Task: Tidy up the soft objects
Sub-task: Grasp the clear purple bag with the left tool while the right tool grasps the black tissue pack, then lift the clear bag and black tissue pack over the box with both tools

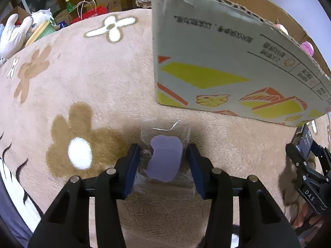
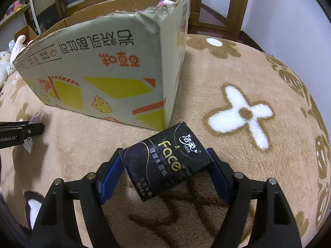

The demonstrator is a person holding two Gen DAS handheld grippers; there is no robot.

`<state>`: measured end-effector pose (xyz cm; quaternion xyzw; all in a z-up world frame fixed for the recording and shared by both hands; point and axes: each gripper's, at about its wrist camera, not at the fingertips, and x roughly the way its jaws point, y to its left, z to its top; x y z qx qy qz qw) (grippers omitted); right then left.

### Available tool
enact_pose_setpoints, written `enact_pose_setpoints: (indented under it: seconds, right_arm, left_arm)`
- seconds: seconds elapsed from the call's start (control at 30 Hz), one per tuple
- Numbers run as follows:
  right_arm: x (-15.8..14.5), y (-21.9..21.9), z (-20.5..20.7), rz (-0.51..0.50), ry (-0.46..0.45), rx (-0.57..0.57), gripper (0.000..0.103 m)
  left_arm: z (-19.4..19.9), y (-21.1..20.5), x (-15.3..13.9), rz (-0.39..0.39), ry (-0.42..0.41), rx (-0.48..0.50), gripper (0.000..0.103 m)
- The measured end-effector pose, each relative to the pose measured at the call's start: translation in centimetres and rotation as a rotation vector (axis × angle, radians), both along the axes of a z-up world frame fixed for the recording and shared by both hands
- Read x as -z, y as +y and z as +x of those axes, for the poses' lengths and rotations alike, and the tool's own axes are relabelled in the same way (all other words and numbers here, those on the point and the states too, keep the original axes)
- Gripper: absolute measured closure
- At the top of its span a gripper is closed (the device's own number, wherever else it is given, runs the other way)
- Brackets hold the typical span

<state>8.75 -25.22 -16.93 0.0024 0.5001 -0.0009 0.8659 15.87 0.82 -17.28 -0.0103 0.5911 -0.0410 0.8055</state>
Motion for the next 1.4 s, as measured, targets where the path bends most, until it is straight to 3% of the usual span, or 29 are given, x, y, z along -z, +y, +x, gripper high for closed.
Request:
enact_pose_setpoints:
  seconds: [0.43,0.77,0.93,1.4]
  right_arm:
    - [-0.9,-0.3,-0.3,0.012,-0.008,0.002,0.022]
    - [-3.7,-0.5,-2.0,0.028,-0.078,0.013,0.022]
    - [-5.5,-0.3,-3.3,0.053,-0.127,0.025,0.022]
    - [-12.5,0.2,-6.7,0.050,-0.356,0.010,0.022]
  left_arm:
    - [-2.6,-0.7,-1.4,0.004,-0.032,-0.035,0.059]
    - [-5.3,-1.4,-4.9,0.027,-0.133,-0.004,0.059]
    - [-6.8,-2.4,-7.7,0.035,-0.225,0.014,0.059]
    - [-12.0,-3.2,-16.3,0.074,-0.587,0.060,0.059]
